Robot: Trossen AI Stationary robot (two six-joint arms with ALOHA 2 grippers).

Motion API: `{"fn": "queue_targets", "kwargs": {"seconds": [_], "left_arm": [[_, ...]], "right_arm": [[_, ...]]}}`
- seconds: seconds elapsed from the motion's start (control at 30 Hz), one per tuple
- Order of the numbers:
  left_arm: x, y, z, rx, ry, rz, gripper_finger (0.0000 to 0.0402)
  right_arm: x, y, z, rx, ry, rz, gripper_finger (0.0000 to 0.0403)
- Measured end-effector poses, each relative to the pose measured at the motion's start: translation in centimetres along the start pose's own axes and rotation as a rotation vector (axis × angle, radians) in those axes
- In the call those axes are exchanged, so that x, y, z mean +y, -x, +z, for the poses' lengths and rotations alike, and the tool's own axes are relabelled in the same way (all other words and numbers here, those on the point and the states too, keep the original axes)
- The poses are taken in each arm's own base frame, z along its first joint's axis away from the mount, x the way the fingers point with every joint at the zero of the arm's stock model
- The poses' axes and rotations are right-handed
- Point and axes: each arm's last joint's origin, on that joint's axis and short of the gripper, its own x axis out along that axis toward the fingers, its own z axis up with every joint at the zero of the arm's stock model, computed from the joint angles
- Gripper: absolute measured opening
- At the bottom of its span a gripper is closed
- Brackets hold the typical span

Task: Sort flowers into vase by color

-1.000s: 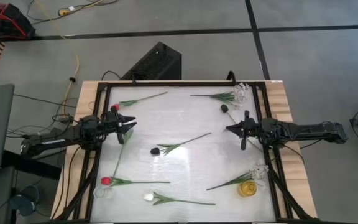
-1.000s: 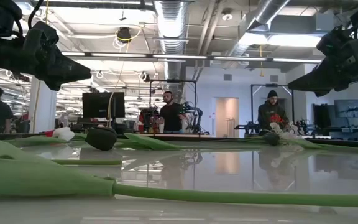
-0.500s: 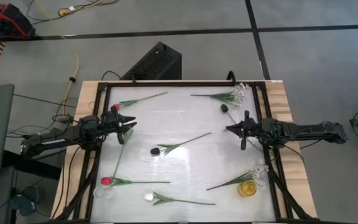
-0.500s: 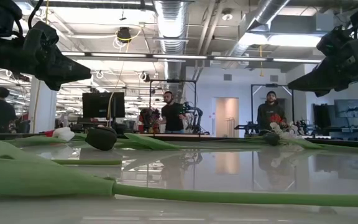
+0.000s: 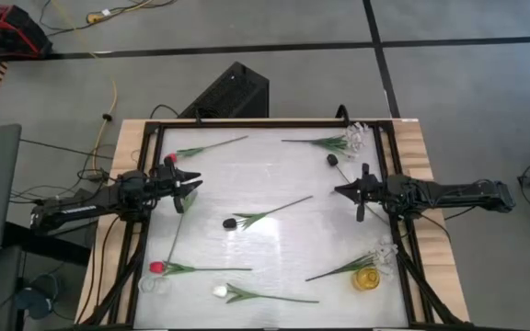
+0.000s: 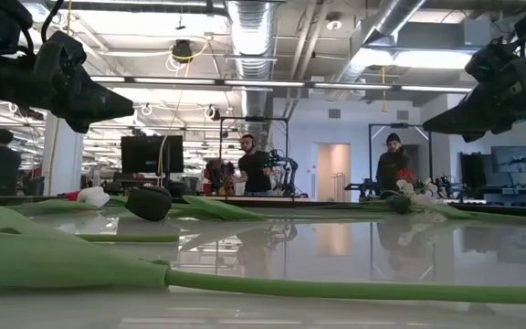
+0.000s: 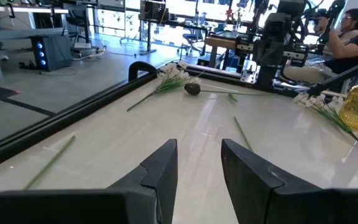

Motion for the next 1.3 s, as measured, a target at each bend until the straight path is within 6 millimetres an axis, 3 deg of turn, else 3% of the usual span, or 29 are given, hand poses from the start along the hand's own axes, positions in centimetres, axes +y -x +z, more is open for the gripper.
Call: {"fn": "queue_targets", "kwargs": {"seconds": [0.7, 1.3], "left_arm": [[0.00, 0.00, 0.04, -0.005, 0.002, 0.001, 0.0112], [0.17, 0.01, 0.21, -0.033, 0.178, 0.060, 0.0112]], "right_arm": [[0.00, 0.00, 0.00, 0.000, 0.000, 0.000, 0.0039], [0.06, 0.02, 0.66, -0.067, 0.054, 0.004, 0.0039]]}}
